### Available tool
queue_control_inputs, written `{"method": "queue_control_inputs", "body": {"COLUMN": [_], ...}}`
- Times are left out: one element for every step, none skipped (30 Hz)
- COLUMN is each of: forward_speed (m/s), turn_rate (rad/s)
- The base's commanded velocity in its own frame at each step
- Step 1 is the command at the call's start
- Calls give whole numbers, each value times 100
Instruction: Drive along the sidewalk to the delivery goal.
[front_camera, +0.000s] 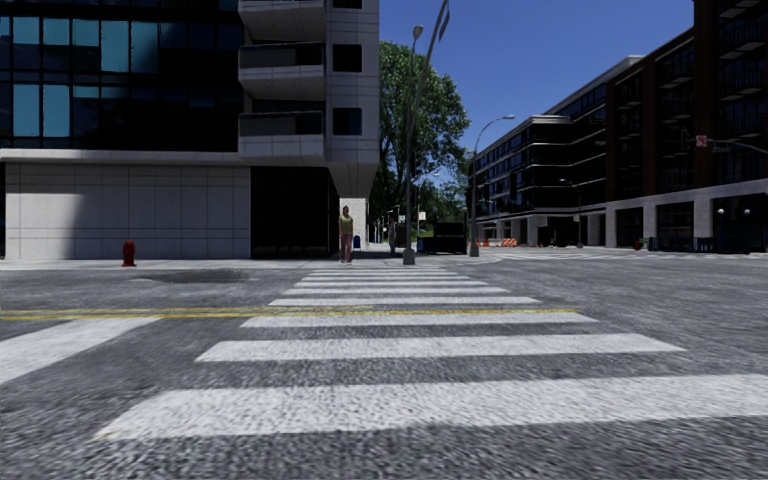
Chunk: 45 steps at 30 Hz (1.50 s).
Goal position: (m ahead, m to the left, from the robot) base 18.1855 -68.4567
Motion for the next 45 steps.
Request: {"method": "queue_control_inputs", "body": {"forward_speed": [200, 200, 200, 200, 200, 200, 200, 200, 200, 200, 200, 200, 200, 200, 200, 200, 200, 200, 200, 200, 200, 200, 200, 200, 200, 200, 200, 200, 200, 200, 200, 200, 200, 200, 200, 200, 200, 200, 200, 200, 200, 200, 200, 200, 200], "turn_rate": [0, 0, 0, 0, 0, 0, 0, 0, -14, -14, -30, -43, -49, -50, -50, -51, -51, -51, -51, -51, -51, -51, -51, -51, -51, -51, -51, -51, -51, -51, -1, -1, 0, 0, 0, 0, 0, 0, 0, 0, 0, 0, 0, 0, 0]}}
